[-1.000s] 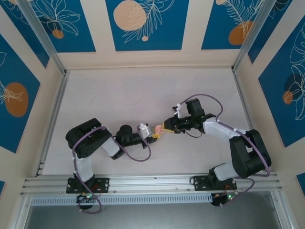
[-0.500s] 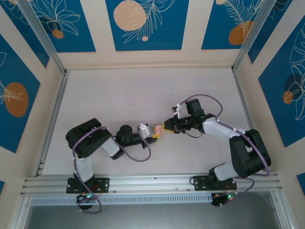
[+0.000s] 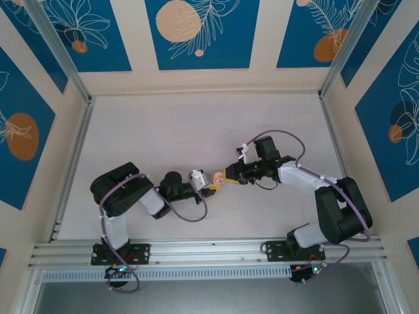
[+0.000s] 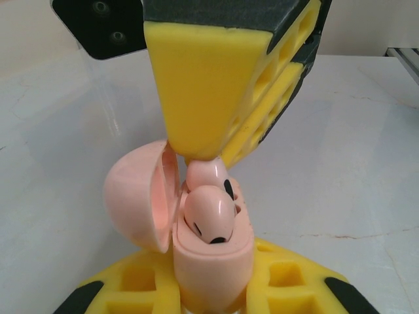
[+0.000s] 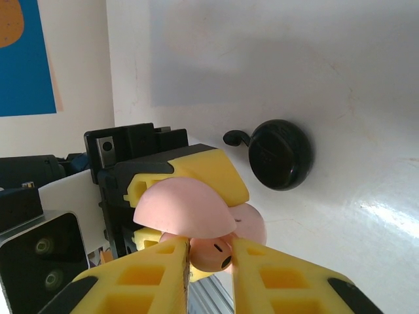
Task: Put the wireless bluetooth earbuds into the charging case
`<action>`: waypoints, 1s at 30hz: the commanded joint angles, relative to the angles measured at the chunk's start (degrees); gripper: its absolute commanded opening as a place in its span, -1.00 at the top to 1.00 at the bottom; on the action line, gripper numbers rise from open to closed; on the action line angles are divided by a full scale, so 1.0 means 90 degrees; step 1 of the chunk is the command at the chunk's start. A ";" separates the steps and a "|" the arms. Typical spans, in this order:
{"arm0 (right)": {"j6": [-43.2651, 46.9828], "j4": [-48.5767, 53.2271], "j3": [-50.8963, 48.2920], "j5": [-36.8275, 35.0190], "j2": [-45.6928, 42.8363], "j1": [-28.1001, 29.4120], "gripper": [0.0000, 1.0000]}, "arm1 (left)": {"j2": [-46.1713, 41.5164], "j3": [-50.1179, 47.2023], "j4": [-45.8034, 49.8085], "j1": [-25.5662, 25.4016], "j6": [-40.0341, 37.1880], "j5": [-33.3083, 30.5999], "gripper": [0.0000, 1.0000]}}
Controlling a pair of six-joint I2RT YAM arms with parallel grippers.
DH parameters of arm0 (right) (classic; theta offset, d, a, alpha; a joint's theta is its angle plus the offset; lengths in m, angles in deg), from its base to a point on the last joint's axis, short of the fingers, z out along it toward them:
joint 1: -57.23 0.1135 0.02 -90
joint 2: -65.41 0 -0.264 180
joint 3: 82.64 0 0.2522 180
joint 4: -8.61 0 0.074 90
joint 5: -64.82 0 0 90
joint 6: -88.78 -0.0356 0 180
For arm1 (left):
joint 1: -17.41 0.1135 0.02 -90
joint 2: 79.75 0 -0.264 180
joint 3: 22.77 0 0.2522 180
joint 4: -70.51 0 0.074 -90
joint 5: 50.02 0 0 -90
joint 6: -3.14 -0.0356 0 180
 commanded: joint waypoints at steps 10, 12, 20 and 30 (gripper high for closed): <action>0.0190 0.0523 0.0045 -0.0249 -0.0313 0.0034 0.47 | -0.0251 -0.0034 -0.0248 -0.0079 -0.0072 0.0087 0.91; 0.0188 0.0534 0.0046 -0.0286 -0.0412 0.0031 0.47 | -0.0257 -0.0034 -0.0248 -0.0080 -0.0076 0.0083 0.91; 0.0238 0.0506 0.0015 -0.0443 -0.0785 -0.0008 0.46 | -0.0309 -0.0073 -0.0248 -0.0091 -0.0073 0.0063 0.91; 0.0155 0.0071 -0.0256 -0.0588 -0.1201 -0.0094 0.45 | -0.0296 -0.0034 -0.0248 -0.0094 -0.0065 0.0100 0.91</action>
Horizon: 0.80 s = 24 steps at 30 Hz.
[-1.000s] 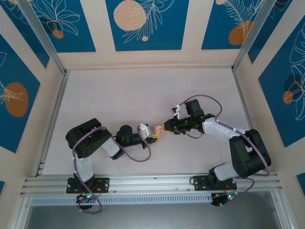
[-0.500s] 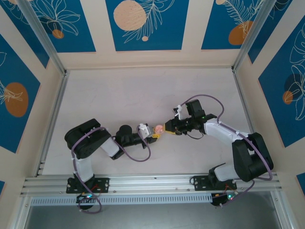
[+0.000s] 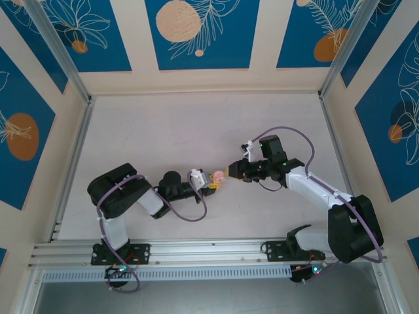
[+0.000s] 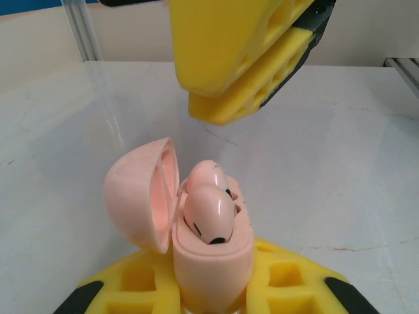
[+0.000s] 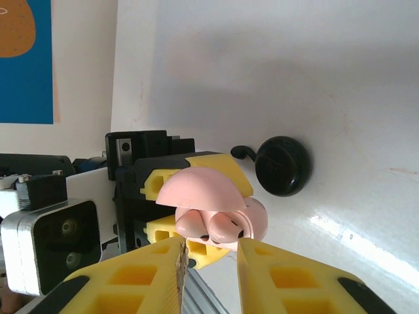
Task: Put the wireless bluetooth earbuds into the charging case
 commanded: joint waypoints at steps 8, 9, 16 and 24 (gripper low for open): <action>0.0097 -0.0422 -0.0246 0.0060 -0.0372 -0.0147 0.46 | -0.0132 -0.0021 -0.0228 -0.0092 -0.0052 0.0102 0.91; 0.0119 -0.0467 -0.0264 0.0054 -0.0400 -0.0157 0.45 | -0.0137 -0.0020 -0.0228 -0.0088 -0.0059 0.0106 0.91; 0.0229 -0.0898 -0.0512 0.0082 -0.0679 -0.0232 0.45 | -0.0172 -0.0036 -0.0228 -0.0089 -0.0009 0.0108 0.91; 0.0635 -0.1433 -0.1010 0.0047 -0.1386 -0.0426 0.37 | -0.0209 -0.0092 -0.0228 -0.0091 0.0043 0.0273 0.91</action>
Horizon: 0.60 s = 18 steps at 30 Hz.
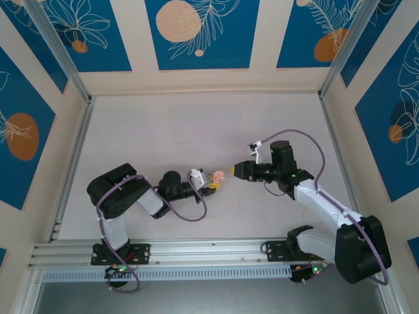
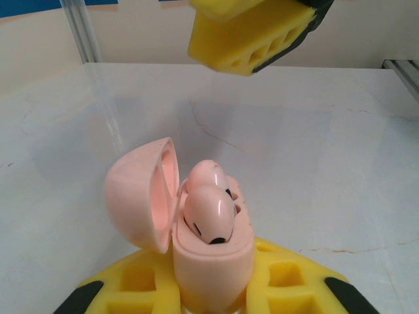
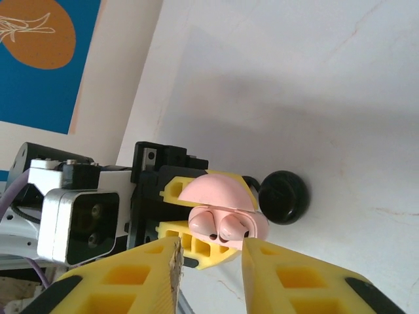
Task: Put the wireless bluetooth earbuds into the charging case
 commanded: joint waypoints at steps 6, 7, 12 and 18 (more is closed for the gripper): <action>0.1392 -0.0117 -0.0067 0.0588 -0.0606 -0.0386 0.28 | -0.0287 -0.0146 -0.0228 -0.0091 0.0017 0.0490 0.92; 0.1724 0.0036 0.0019 0.0705 -0.0637 -0.0426 0.27 | -0.0288 -0.0155 -0.0228 -0.0089 0.0025 0.0534 0.91; 0.3256 0.0847 0.0446 0.1019 -0.0711 -0.0449 0.14 | -0.0308 -0.0146 -0.0229 -0.0091 0.0011 0.0667 0.92; 0.5387 0.1483 0.0664 0.1524 -0.0892 -0.0439 0.08 | -0.0346 -0.0146 -0.0228 -0.0094 -0.0019 0.0788 0.92</action>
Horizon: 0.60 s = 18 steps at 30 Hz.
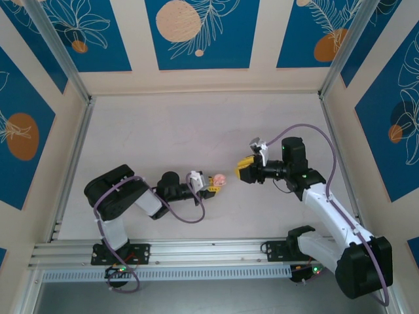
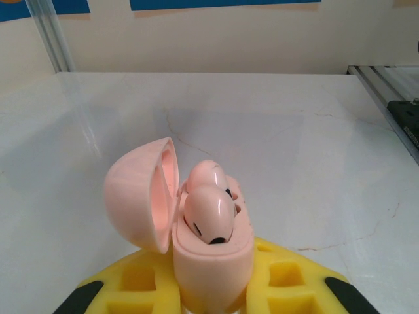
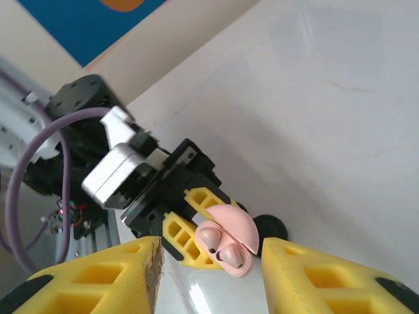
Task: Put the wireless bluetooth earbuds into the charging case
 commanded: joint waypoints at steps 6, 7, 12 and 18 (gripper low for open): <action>0.3115 0.1508 0.0545 0.0239 -0.0128 0.0078 -0.10 | -0.0201 -0.0015 -0.0221 -0.0092 -0.0047 0.0397 0.91; 0.3449 0.1822 0.0698 0.0166 -0.0075 0.0115 -0.11 | -0.0206 -0.0015 -0.0222 -0.0084 -0.0057 0.0419 0.91; 0.4756 0.3341 0.1452 -0.0466 0.0285 0.0318 -0.14 | -0.0207 -0.0039 -0.0221 -0.0089 -0.0071 0.0410 0.92; 0.5638 0.4024 0.1973 -0.1553 0.0947 0.0754 -0.17 | -0.0210 -0.0005 -0.0221 -0.0089 -0.0079 0.0424 0.92</action>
